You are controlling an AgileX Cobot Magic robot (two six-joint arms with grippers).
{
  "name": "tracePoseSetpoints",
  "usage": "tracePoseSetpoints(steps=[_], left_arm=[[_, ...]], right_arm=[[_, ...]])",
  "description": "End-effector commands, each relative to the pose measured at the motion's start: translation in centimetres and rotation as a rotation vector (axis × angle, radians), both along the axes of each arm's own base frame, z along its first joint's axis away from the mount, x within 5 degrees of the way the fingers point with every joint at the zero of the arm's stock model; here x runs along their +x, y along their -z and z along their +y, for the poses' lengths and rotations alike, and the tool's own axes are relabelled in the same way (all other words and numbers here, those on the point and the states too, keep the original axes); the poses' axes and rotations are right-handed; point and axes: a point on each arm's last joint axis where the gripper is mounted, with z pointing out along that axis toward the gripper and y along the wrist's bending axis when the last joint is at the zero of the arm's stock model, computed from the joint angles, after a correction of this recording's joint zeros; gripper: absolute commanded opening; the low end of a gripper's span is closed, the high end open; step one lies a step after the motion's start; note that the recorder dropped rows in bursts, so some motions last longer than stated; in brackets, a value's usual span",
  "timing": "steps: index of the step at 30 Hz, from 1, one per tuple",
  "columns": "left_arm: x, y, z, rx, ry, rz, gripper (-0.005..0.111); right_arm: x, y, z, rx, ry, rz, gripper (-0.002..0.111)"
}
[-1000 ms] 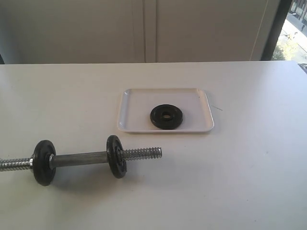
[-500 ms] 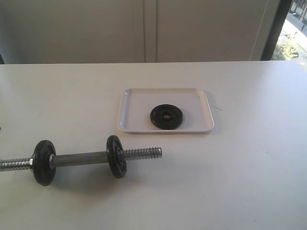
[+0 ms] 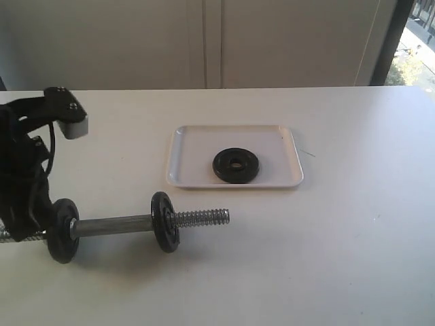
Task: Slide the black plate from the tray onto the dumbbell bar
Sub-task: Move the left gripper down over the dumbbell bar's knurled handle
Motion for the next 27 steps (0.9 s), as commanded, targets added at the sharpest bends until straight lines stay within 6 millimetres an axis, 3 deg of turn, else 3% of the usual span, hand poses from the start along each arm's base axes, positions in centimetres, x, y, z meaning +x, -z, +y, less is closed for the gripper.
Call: tracePoseSetpoints(steps=[1,5,13,16,22,24,27], left_arm=[[-0.2,1.0,-1.4,0.004,0.27,0.04,0.0],[0.4,1.6,-2.0,0.003,0.476,-0.015,0.0],[1.3,3.6,-2.4,-0.012,0.488,-0.122,0.004],[1.3,4.3,-2.4,-0.009,0.53,-0.162,0.021],[2.0,5.5,-2.5,-0.015,0.513,-0.295,0.08],[2.2,5.6,-2.5,-0.018,0.501,-0.337,0.085],[2.3,5.9,-2.5,-0.019,0.491,-0.368,0.084]], right_arm=[[0.0,0.0,0.0,-0.005,-0.003,-0.011,0.001],[0.0,0.0,0.0,-0.005,-0.003,-0.011,0.001],[0.0,0.0,0.0,-0.005,-0.003,-0.011,0.001],[0.0,0.0,0.0,-0.005,-0.003,-0.011,0.001],[0.0,0.0,0.0,-0.005,-0.003,-0.011,0.001],[0.0,0.0,0.0,-0.005,-0.003,-0.011,0.001],[0.0,0.0,0.0,-0.005,-0.003,-0.011,0.001]])
